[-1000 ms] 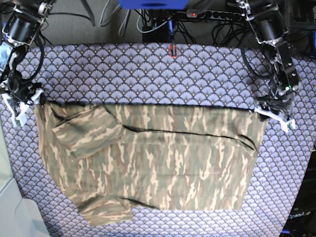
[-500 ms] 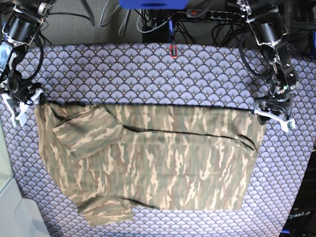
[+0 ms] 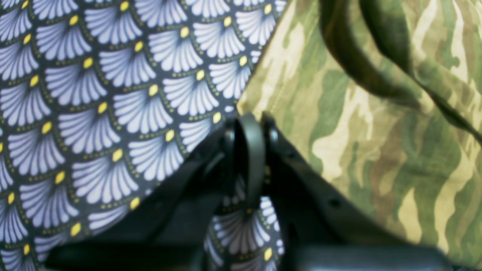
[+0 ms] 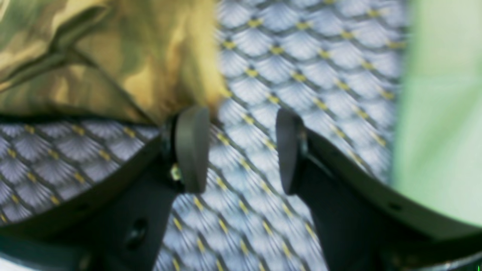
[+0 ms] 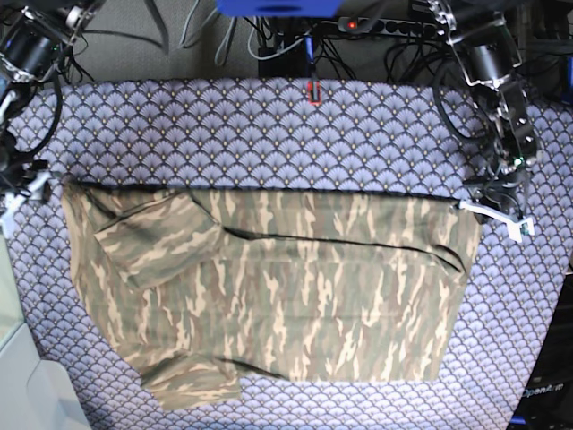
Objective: Fold the T-shirt properly
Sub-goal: 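Release the shirt and raise both grippers away from the fold, then drag the folded shirt edge toward the robot with both grippers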
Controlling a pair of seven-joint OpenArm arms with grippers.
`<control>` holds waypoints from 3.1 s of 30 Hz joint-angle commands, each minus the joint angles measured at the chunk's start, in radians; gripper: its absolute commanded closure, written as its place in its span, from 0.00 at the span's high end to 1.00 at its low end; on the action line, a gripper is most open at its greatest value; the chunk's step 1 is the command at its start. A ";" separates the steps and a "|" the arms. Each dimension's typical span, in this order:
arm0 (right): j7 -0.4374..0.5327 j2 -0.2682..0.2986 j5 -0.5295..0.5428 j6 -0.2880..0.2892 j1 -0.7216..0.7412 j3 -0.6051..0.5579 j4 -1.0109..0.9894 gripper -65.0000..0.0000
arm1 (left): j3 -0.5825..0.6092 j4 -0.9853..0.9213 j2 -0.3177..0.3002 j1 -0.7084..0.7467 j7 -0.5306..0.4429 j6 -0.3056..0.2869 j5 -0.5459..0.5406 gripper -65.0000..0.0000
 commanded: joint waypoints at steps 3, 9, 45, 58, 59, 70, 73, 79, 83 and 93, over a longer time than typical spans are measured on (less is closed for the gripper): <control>-0.053 0.018 0.011 0.004 0.037 0.012 0.029 0.47 | 0.000 0.017 -0.006 -0.001 0.031 0.005 0.012 0.01; -0.113 0.016 0.009 0.004 0.051 0.015 0.025 0.47 | -0.001 0.016 -0.006 0.000 0.033 0.005 0.012 0.01; -0.165 -0.005 0.004 0.004 0.247 -0.046 -0.247 0.62 | 0.003 0.014 -0.007 -0.001 0.033 0.005 0.012 0.01; -0.157 -0.019 0.004 0.004 0.232 -0.040 -0.247 0.62 | 0.002 0.014 -0.007 -0.003 0.033 0.005 0.012 0.01; -0.157 -0.019 0.004 0.004 0.230 -0.040 -0.247 0.62 | 0.002 0.014 -0.007 -0.003 0.033 0.005 0.012 0.01; -0.157 -0.048 0.006 0.004 0.207 -0.039 -0.247 0.62 | 0.002 0.014 -0.007 -0.003 0.033 0.005 0.012 0.01; -0.157 -0.071 0.004 0.004 0.195 -0.039 -0.247 0.62 | 0.002 0.014 -0.007 -0.003 0.033 0.005 0.012 0.01; -0.160 -0.074 0.009 0.004 0.194 -0.045 -0.247 0.40 | -0.001 0.016 -0.007 0.000 0.033 0.005 0.012 0.01; -0.162 -0.073 0.009 0.004 0.195 -0.045 -0.242 0.04 | -0.001 0.016 -0.007 0.002 0.033 0.005 0.012 0.01; -0.170 -0.051 0.011 0.004 0.151 -0.037 -0.156 0.00 | 0.003 0.120 -0.010 0.071 0.034 -0.003 0.012 0.01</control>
